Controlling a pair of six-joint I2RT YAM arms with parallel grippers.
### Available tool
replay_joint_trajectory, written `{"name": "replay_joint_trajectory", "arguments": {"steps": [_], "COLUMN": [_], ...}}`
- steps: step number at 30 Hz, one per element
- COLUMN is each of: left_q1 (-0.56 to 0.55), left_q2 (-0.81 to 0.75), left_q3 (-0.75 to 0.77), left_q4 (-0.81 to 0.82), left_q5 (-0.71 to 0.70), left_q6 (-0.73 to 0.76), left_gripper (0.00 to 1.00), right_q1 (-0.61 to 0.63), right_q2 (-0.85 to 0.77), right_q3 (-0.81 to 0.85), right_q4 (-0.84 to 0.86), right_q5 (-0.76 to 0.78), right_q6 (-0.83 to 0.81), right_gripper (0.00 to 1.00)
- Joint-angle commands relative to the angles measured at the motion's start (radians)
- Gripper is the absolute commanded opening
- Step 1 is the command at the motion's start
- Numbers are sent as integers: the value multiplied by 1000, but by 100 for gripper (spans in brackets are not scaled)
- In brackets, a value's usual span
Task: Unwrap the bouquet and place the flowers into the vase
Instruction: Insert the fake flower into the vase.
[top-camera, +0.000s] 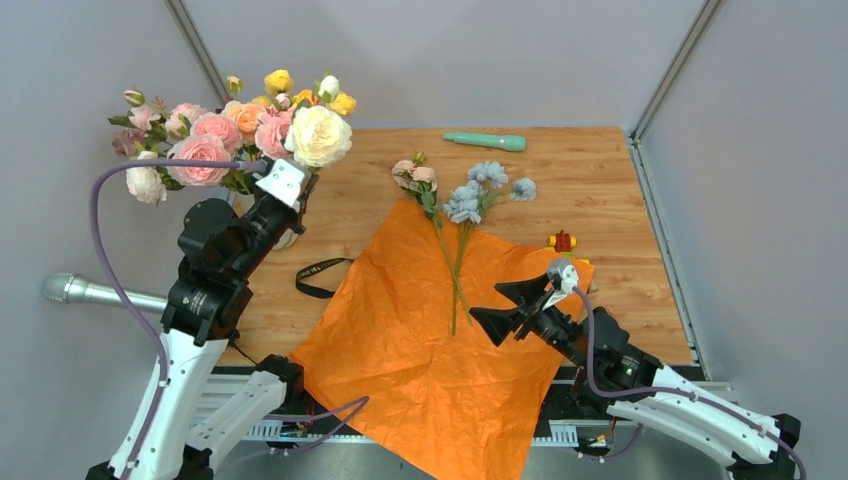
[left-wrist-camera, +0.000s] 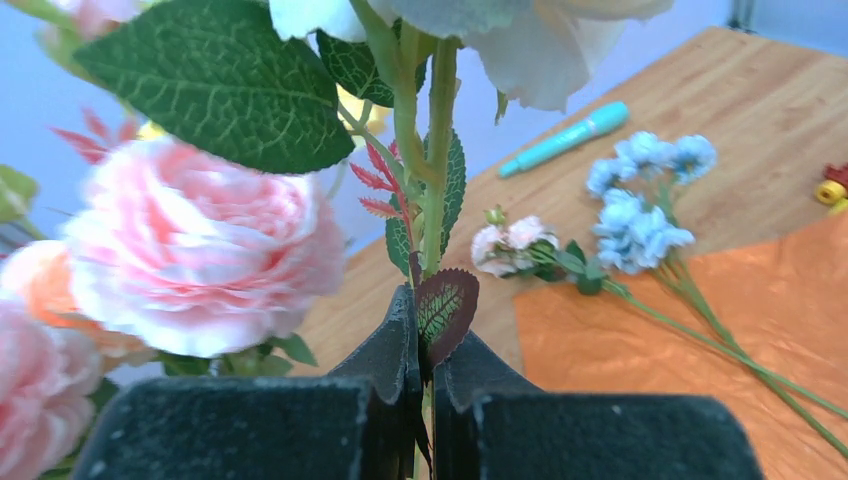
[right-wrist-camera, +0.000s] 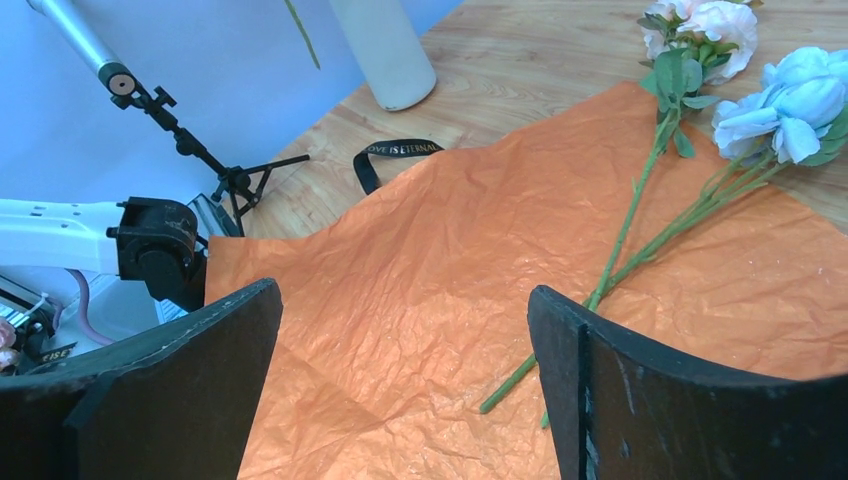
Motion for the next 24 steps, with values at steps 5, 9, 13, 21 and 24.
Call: {"name": "replay_joint_trajectory", "arguments": {"steps": [5,9,13,21,24], "left_q1": [253,357,409,417,416], "left_q2": [36,63,103,130,134], "left_q3": [44,34,80,149,171], "left_q4": [217,349,407,387,359], "left_q5": [163,205,223,147,132], "left_q6": [-89,-193,-241,-161,-144], "left_gripper": [0,0,0,0,0], "right_q1": [5,5,5,5,5], "right_q2": [-19,-20,-21,-16,-10], "right_q3": [-1,4,5,6,7], "right_q4": [-27,-39,-47,-47,-46], "right_q5": [17,14,17,18,18], "right_q6": [-13,-14,-15,-18,-18], "right_gripper": [95,95,95,95,95]}}
